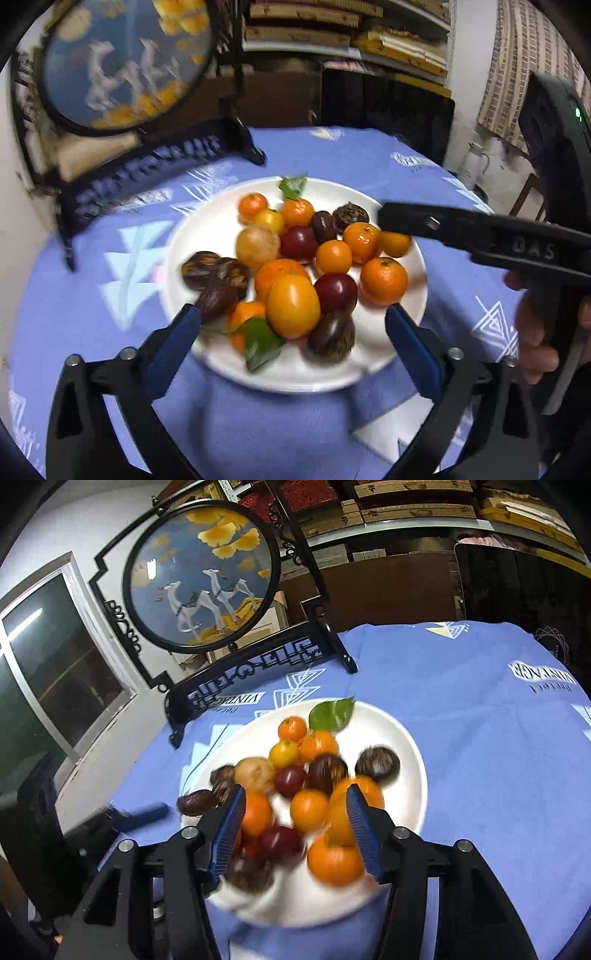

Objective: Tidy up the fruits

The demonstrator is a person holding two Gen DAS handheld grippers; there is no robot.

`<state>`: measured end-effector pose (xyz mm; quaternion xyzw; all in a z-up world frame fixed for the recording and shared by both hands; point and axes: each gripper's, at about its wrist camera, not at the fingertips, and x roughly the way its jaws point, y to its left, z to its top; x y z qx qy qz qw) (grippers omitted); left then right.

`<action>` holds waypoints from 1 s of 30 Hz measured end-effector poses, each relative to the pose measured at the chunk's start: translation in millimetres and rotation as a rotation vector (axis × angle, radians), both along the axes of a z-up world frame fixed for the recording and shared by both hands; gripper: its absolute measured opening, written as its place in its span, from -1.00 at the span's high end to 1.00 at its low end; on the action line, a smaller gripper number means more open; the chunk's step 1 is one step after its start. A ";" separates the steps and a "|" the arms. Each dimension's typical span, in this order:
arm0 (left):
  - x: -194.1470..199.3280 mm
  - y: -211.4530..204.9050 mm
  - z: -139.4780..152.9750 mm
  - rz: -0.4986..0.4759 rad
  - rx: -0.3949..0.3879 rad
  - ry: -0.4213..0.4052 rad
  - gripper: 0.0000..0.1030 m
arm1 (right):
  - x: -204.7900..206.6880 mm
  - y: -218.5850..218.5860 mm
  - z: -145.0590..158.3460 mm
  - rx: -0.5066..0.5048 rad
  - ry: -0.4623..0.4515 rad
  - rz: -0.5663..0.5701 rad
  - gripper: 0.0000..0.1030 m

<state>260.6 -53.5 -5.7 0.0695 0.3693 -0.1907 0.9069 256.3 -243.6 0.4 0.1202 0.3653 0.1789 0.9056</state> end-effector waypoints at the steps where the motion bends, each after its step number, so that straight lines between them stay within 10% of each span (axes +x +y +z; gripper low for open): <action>1: -8.1 2.4 0.5 -0.007 0.003 0.008 -0.90 | -11.1 -2.3 -0.1 0.005 0.001 0.004 -0.30; 13: -149.3 70.1 15.3 0.174 -0.045 0.032 -0.90 | -208.9 -15.6 14.1 -0.119 -0.125 -0.040 -0.92; 30: -292.1 81.0 76.3 0.233 -0.024 -0.164 -0.90 | -332.4 -31.2 45.0 -0.111 -0.145 -0.176 -0.92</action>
